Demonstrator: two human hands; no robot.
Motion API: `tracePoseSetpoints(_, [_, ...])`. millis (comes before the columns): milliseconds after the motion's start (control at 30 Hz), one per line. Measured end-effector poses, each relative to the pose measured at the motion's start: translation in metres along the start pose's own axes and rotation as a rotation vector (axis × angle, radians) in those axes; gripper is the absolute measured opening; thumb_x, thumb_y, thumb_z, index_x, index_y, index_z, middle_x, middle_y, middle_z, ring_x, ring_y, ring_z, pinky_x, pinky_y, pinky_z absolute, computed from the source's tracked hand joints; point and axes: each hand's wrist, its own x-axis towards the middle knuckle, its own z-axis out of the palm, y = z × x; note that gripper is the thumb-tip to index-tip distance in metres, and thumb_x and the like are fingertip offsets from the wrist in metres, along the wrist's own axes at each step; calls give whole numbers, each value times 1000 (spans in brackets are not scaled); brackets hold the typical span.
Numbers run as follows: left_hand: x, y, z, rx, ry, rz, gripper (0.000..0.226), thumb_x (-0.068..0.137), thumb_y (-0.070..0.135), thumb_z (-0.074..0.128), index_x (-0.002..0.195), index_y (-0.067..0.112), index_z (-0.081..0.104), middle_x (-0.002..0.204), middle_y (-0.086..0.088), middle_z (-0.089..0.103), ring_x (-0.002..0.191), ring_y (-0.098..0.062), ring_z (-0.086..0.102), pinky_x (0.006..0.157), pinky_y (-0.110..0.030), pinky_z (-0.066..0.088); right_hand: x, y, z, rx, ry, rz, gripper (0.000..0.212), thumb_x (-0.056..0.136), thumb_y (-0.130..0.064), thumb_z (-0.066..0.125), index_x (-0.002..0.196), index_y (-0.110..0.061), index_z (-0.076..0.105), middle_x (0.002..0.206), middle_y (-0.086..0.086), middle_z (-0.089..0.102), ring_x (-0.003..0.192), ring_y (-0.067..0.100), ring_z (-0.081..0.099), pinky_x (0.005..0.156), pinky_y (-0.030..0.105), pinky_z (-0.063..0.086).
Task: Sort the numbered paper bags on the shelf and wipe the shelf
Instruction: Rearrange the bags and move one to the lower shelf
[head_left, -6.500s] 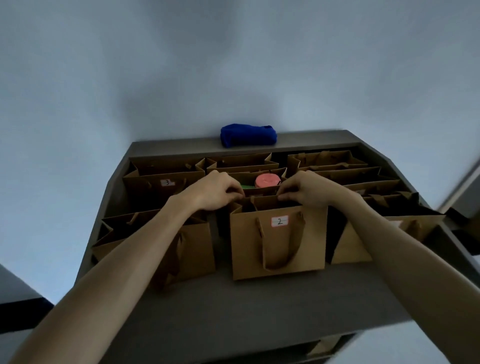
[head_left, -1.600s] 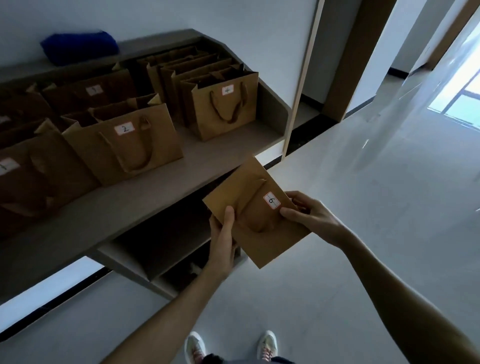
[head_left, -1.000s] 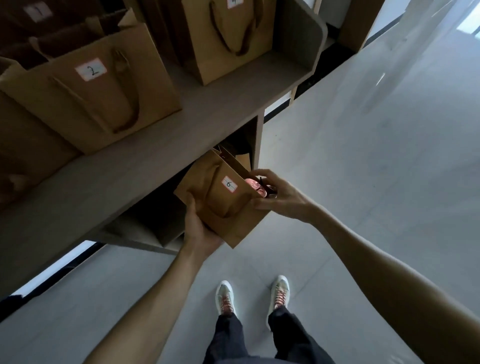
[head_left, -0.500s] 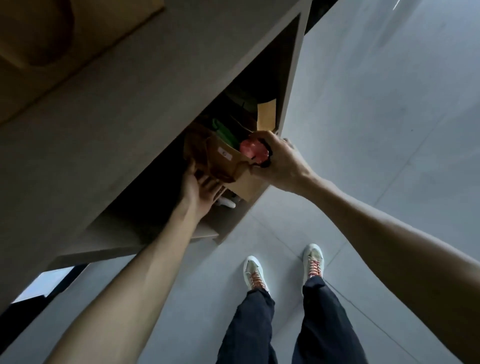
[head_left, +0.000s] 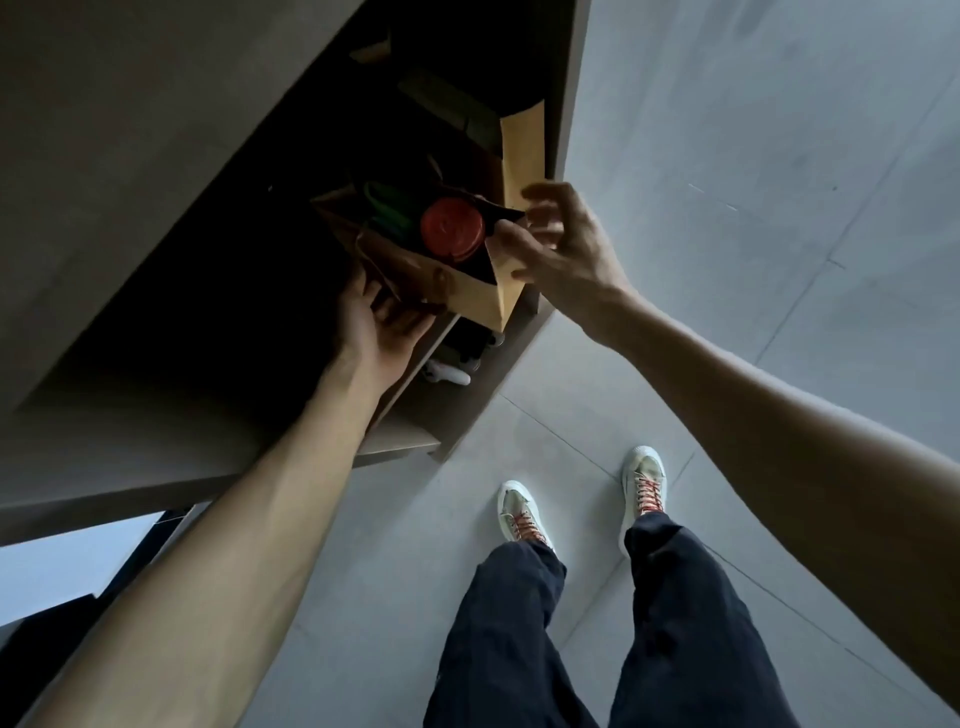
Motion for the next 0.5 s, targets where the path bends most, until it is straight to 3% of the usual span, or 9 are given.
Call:
tracePoseSetpoints(100, [2, 2, 3, -16, -22, 10, 55, 99, 50, 38, 142, 16, 42, 132, -15, 53, 117, -32, 58, 102, -49, 46, -3, 7, 2, 129, 34, 283, 41, 88, -50, 65, 102, -11, 62, 98, 7, 66, 81, 19, 70, 74, 46, 62])
tracePoseSetpoints(167, [5, 3, 4, -3, -25, 24, 53, 100, 49, 36, 142, 17, 42, 133, -15, 52, 117, -32, 58, 101, -50, 47, -2, 10, 5, 213, -43, 353, 51, 91, -53, 59, 100, -4, 70, 99, 12, 71, 89, 23, 72, 81, 43, 61])
tracePoseSetpoints(300, [13, 5, 8, -12, 12, 63, 51, 101, 45, 35, 144, 17, 38, 136, -15, 48, 120, -33, 54, 102, -51, 45, 6, 9, 9, 187, -117, 333, 43, 100, -43, 48, 117, -8, 66, 115, 10, 68, 106, 22, 65, 91, 45, 56])
tracePoseSetpoints(400, [21, 12, 14, -9, 24, 92, 52, 101, 45, 35, 145, 17, 37, 141, -15, 44, 125, -32, 50, 104, -51, 43, 12, 1, 8, 77, -165, 288, 31, 103, -28, 46, 124, -14, 62, 125, 18, 62, 114, 37, 60, 93, 55, 52])
tracePoseSetpoints(500, [31, 19, 21, 53, 13, 144, 53, 101, 45, 34, 147, 19, 34, 145, -14, 40, 128, -31, 47, 107, -49, 40, 22, -5, 8, -83, -199, 229, 31, 102, -14, 42, 122, -22, 64, 125, 13, 63, 94, 29, 65, 88, 47, 57])
